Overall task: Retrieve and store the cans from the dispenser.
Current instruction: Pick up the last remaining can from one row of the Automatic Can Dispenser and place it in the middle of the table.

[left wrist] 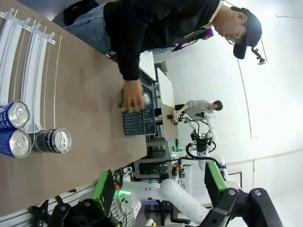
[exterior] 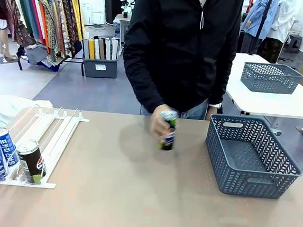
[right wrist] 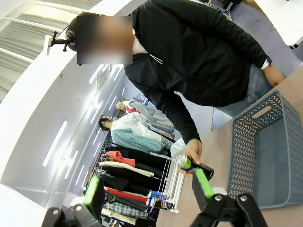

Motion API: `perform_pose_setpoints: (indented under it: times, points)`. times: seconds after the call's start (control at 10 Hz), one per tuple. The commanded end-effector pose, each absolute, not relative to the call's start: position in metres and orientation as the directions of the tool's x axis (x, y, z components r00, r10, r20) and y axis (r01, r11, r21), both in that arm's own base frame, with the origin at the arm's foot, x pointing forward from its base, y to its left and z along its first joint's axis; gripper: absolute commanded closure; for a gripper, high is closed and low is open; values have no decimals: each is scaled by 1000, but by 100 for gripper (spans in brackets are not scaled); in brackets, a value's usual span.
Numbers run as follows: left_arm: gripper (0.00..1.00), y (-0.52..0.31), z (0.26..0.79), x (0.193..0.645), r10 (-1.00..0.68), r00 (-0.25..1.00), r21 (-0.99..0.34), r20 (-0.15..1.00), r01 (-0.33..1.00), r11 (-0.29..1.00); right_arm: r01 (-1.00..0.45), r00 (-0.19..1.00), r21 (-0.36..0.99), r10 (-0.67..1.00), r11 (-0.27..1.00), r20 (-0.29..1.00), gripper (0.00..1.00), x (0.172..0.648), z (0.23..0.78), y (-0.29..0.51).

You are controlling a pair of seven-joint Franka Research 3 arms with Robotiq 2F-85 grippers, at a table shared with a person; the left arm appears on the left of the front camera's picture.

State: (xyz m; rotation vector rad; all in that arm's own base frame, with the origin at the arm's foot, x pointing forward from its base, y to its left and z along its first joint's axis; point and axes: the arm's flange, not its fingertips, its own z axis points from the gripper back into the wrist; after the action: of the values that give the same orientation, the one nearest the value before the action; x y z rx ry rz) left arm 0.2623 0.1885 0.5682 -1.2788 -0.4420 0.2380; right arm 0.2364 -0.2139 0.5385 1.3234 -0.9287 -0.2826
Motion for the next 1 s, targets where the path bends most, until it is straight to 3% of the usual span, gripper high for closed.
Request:
perform_pose_setpoints:
  times: [0.0,0.2,0.4,0.5,0.9]
  points:
    - [0,191,569,262,407,891,-960,199,93,266,-341,611,905,-672,255,419,0,238,543,-213]
    - [0,189,568,262,412,893,-958,183,69,277,-341,611,905,-672,255,419,0,238,543,-213]
    - [0,153,575,273,383,916,-884,115,-81,460,-341,611,905,-672,255,419,0,238,543,-213]
    - [0,121,577,283,292,950,-831,109,-74,552,-341,611,905,-672,255,419,0,238,543,-213]
    - [0,-2,561,347,108,994,-429,-35,-112,896,-341,611,905,-672,255,419,0,238,543,-213]
